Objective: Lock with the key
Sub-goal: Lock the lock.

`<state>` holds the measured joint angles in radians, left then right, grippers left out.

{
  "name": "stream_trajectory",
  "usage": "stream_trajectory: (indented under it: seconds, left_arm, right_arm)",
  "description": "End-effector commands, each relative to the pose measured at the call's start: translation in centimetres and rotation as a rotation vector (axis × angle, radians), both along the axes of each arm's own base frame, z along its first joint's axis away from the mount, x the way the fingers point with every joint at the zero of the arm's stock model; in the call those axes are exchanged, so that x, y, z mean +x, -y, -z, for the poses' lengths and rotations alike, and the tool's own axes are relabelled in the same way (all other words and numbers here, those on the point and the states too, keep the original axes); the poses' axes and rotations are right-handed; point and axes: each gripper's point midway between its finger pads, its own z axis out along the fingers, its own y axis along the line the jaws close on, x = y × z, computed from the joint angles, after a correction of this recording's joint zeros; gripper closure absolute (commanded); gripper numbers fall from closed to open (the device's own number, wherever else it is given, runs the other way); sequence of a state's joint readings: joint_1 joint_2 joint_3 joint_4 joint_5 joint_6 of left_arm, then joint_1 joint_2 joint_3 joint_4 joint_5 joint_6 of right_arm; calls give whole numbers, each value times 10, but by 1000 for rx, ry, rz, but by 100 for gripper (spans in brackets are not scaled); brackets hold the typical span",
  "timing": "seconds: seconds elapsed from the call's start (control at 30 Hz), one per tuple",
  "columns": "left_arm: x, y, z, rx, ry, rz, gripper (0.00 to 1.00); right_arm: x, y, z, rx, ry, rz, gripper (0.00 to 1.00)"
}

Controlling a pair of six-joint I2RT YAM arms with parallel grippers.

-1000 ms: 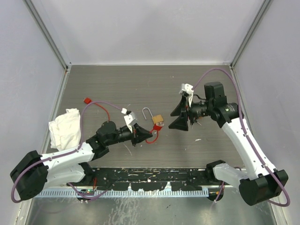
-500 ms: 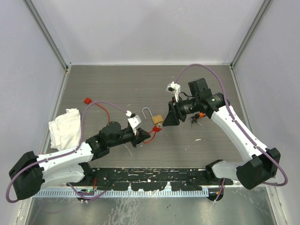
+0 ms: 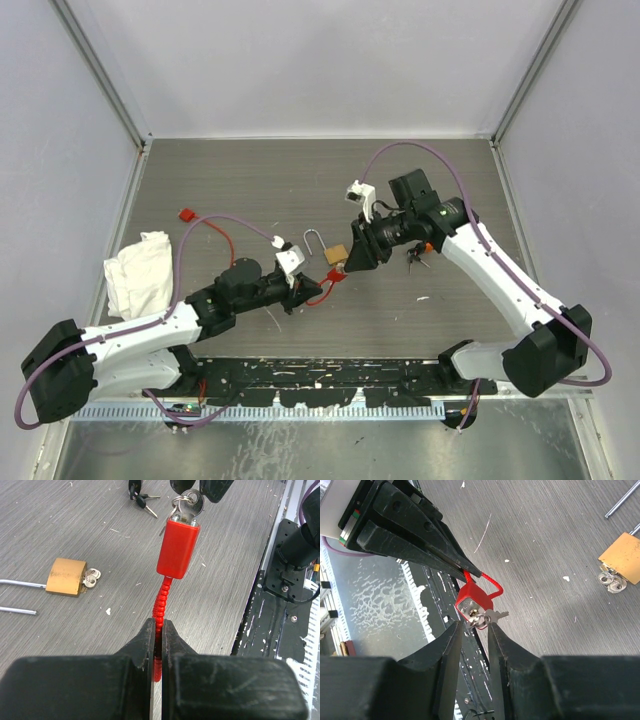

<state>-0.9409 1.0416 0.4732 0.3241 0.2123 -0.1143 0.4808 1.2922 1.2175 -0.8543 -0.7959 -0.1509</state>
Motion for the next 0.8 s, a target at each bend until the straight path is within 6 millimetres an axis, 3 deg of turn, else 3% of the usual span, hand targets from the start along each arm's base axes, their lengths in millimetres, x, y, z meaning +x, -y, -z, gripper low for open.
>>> stream_trajectory:
  seconds: [0.0,0.17,0.47,0.77]
  left_arm:
    - [7,11,-40,-88,83,9,100]
    - [5,12,-39,-86,79,17,100]
    - [0,14,-37,-83,62,47,100]
    - [-16,17,-42,-118,-26,162,100]
  right_arm:
    - [4,-7,-10,15,35,-15,67]
    - [1,-10,-7,7,34,-37,72]
    - [-7,-8,3,-51,97,-113,98]
    - [-30,-5,4,-26,340,-376,99]
